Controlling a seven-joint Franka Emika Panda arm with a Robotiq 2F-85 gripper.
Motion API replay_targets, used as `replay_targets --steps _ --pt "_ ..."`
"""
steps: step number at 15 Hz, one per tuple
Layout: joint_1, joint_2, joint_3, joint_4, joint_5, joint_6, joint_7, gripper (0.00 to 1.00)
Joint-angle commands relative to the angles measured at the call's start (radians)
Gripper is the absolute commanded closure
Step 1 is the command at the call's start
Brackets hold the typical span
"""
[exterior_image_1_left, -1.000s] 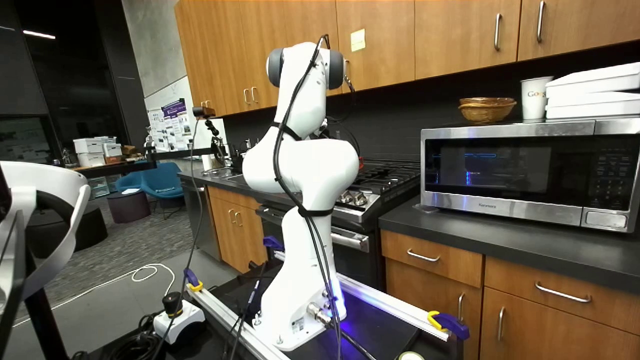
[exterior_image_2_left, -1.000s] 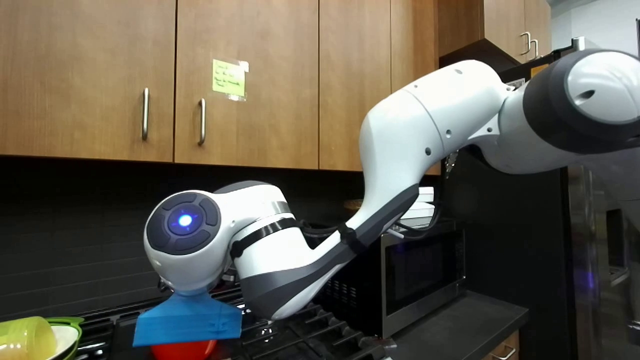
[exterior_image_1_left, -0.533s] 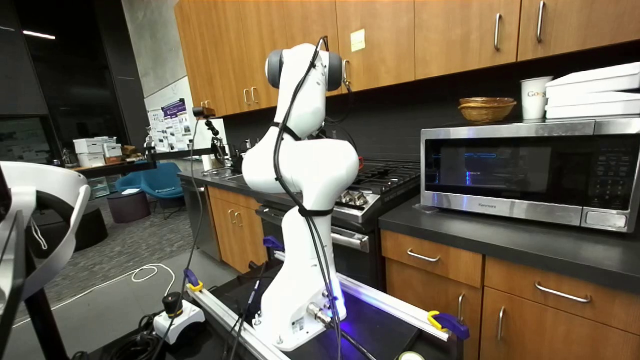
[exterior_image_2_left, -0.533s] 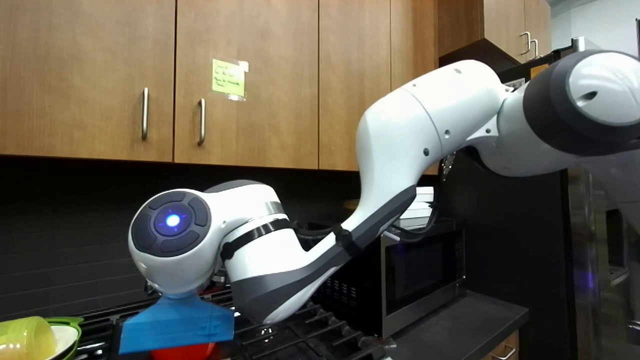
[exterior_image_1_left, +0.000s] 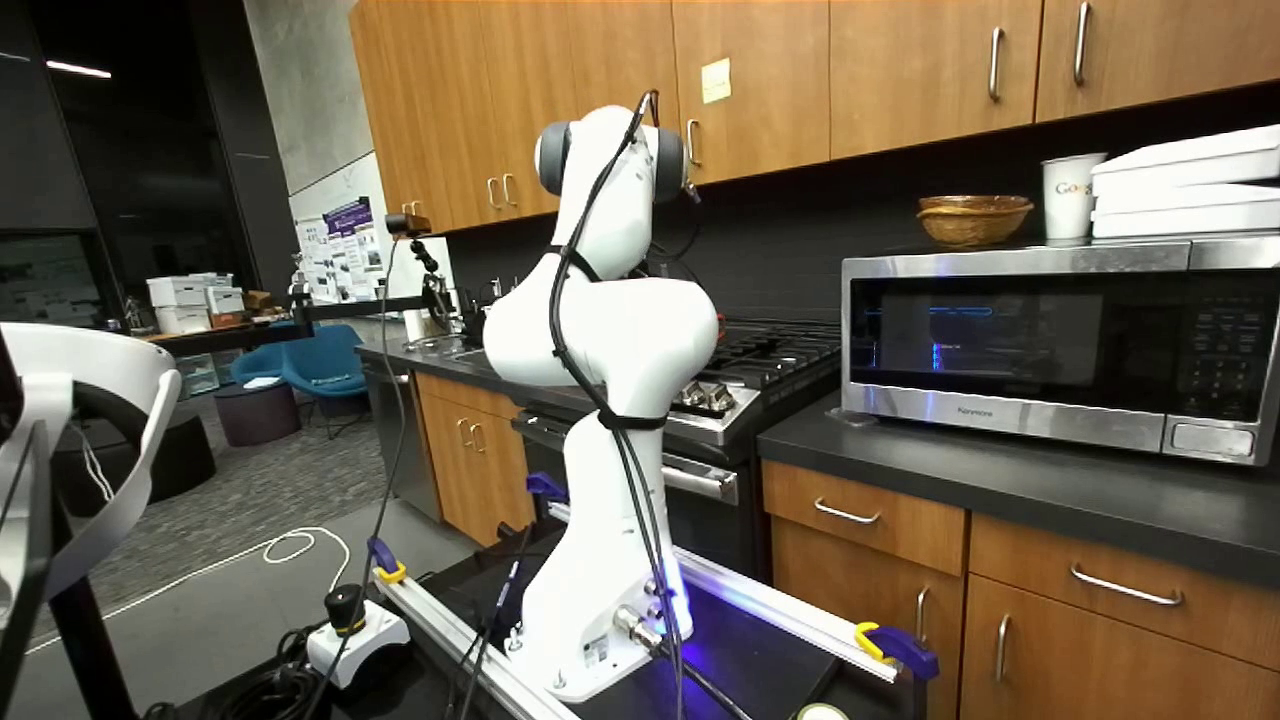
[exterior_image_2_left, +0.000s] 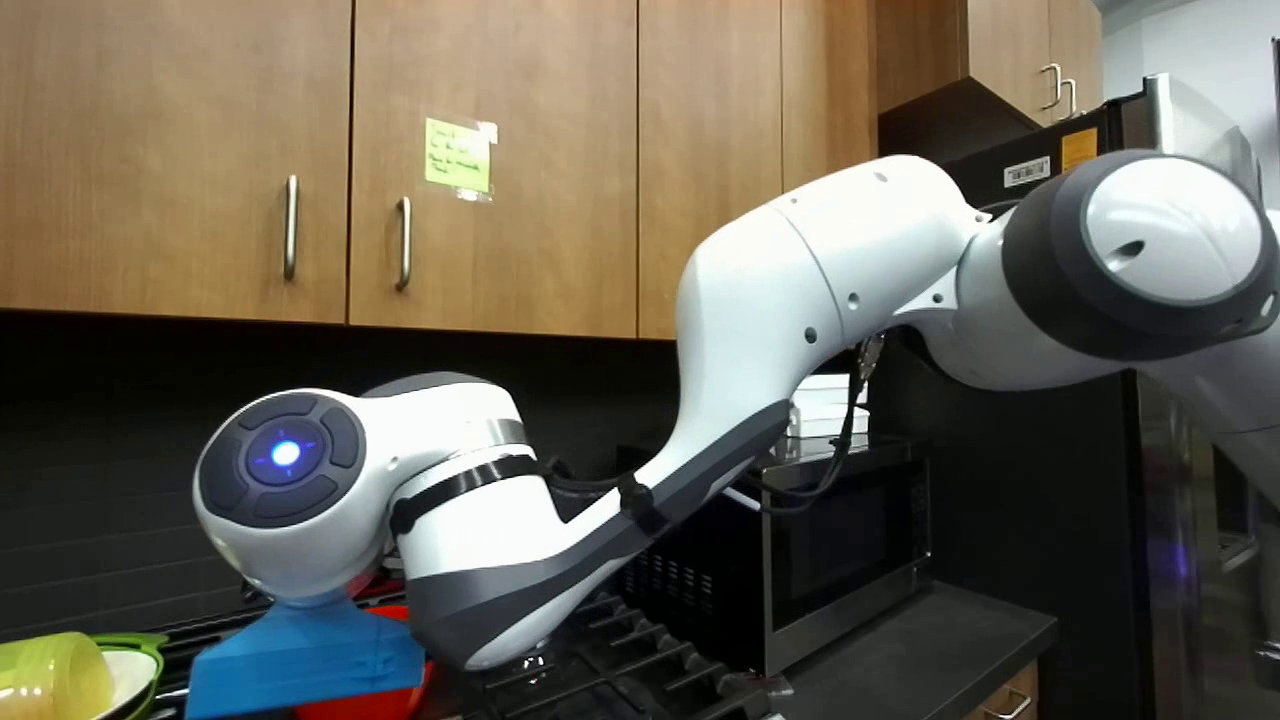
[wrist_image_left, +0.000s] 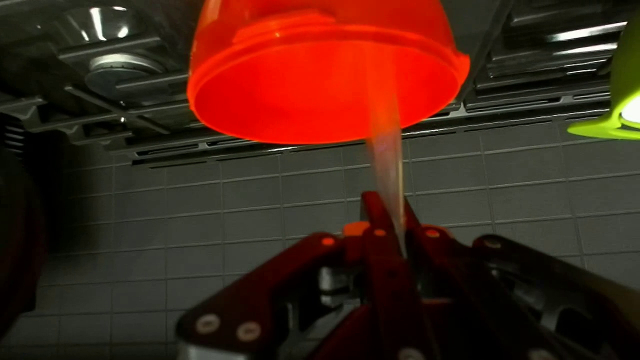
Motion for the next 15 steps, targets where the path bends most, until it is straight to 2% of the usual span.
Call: replay_targets --steps 1,8,14,15 --pt "0.022 0.050 -0.031 0.084 -0.011 -0.018 -0.039 0.99" --pt "0.001 0.048 -0.093 0.118 -0.070 -0.033 -0.053 0.99" --pt "-0.075 -0.041 -0.032 -0.009 0.098 0.056 -0.041 0.99" --pt "-0.090 -0.051 -0.013 -0.029 0.146 0.070 -0.069 0.69"
